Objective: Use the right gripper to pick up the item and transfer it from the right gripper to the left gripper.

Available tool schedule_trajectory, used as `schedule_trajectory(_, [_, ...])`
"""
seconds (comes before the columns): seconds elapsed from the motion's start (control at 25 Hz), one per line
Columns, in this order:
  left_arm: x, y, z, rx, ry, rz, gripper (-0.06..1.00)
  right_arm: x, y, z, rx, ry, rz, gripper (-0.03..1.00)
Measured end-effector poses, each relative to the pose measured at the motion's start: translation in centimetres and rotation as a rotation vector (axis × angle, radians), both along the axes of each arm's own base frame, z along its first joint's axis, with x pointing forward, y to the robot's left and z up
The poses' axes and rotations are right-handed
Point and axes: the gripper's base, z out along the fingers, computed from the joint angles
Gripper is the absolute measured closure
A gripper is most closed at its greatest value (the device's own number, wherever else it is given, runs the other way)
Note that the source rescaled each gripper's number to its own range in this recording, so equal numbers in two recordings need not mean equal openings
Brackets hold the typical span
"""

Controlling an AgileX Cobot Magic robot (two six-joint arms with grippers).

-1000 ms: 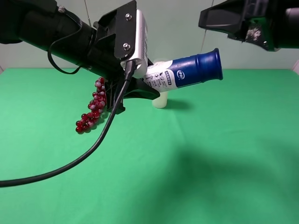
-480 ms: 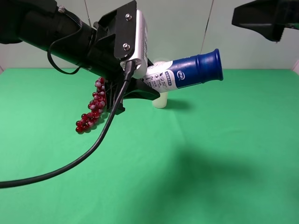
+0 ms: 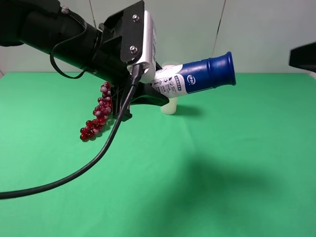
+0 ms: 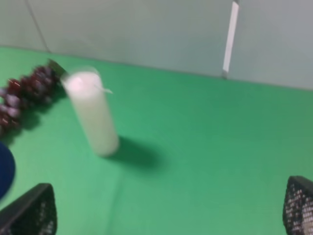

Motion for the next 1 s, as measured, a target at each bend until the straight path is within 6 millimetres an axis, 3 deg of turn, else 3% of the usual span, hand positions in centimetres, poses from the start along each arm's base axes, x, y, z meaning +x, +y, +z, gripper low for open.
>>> schedule_trajectory(0.2, [0.0,0.0,0.0,0.000,0.001,-0.001,0.94,-4.4,-1.0,0.4,-0.003,-0.009,0.008,-0.03])
schedule_trajectory(0.64, [0.0,0.0,0.0,0.000,0.004,-0.004,0.94,-13.3,-3.2,-1.1,0.004,-0.043,-0.001,-0.03])
schedule_trajectory(0.84, [-0.1,0.0,0.0,0.001,0.010,-0.012,0.94,-15.8,-4.0,-1.8,0.002,-0.111,-0.014,-0.03])
schedule_trajectory(1.0, [-0.1,0.0,0.0,0.001,0.011,-0.013,0.94,-16.2,-4.3,-2.4,-0.009,-0.071,-0.032,-0.03])
